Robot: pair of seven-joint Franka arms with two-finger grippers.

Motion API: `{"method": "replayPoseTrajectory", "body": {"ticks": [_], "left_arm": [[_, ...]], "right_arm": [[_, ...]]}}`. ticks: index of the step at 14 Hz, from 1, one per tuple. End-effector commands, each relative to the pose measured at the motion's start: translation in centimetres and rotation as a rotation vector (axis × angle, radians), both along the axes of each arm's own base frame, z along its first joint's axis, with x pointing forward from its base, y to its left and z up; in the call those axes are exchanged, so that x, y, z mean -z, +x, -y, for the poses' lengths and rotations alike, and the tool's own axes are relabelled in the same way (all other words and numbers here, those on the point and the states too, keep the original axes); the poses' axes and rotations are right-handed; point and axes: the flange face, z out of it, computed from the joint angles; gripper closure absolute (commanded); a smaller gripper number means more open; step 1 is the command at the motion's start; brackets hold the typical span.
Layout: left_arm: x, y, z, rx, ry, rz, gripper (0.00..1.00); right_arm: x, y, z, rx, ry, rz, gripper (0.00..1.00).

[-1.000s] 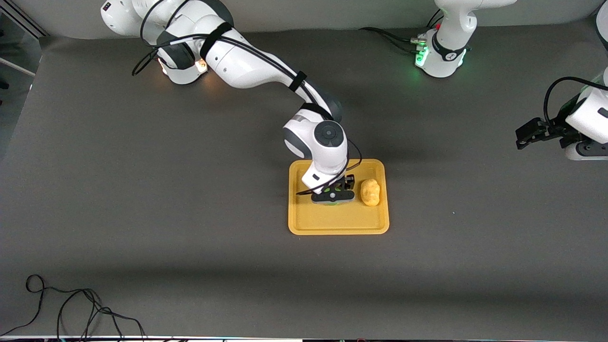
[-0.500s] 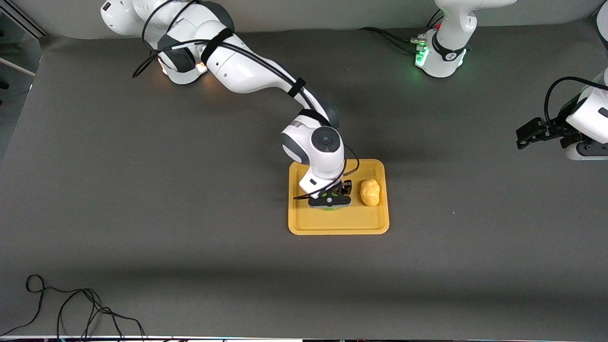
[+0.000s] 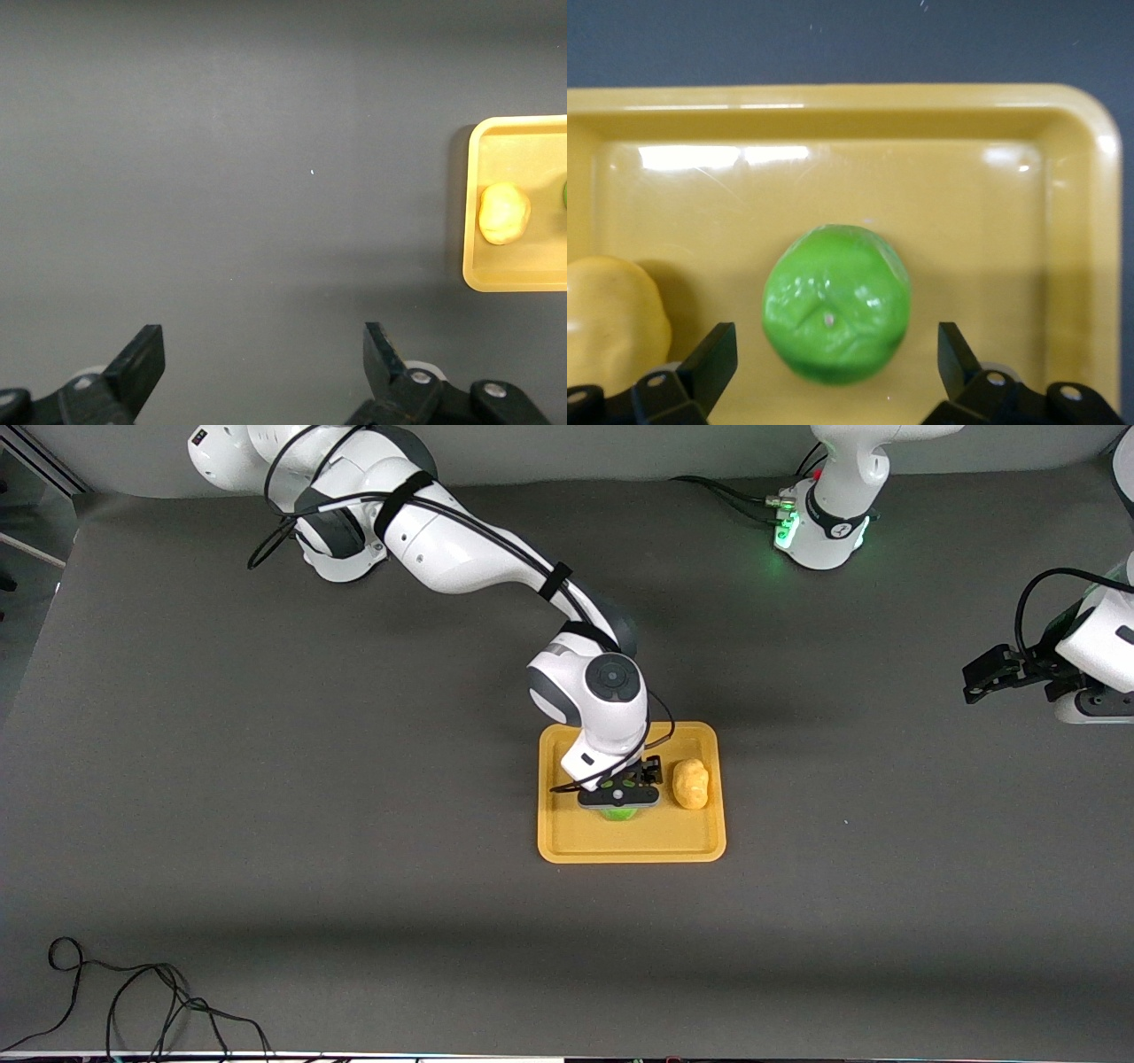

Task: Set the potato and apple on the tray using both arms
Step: 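Open the right gripper and withdraw it from the tray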

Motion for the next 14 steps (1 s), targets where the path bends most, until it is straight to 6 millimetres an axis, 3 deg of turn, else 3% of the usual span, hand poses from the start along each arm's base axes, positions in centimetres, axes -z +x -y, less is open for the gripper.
{"method": "replayPoseTrajectory", "body": {"ticks": [1,4,7,8,10,14], "left_arm": [[-0.5,-0.2,-0.3,0.016,0.01,0.0,0.0],[-0.5,-0.2,-0.3,0.014,0.01,0.0,0.0],[-0.4,-0.2,-0.3,0.014,0.01,-0.003,0.0],[-0.5,-0.2,-0.3,0.014,0.01,-0.001,0.0],[-0.5,-0.2,-0.3,0.014,0.01,-0.001,0.0],[-0.4,-0.2,-0.3,0.014,0.01,-0.003,0.0]], "right_arm": [[-8.6,-0.1,1.3,0.039,-0.039,-0.005,0.0],[-17.4,0.1,4.3,0.076,-0.054,-0.023,0.0],[-24.8,1.0,9.6,0.007,-0.099,-0.05,0.0],[-27.2,2.0,12.8,-0.01,-0.11,-0.064,0.0],[-30.3,2.9,19.0,-0.059,-0.154,-0.132,0.0],[-34.8,2.6,30.6,-0.116,-0.15,-0.182,0.0]]}}
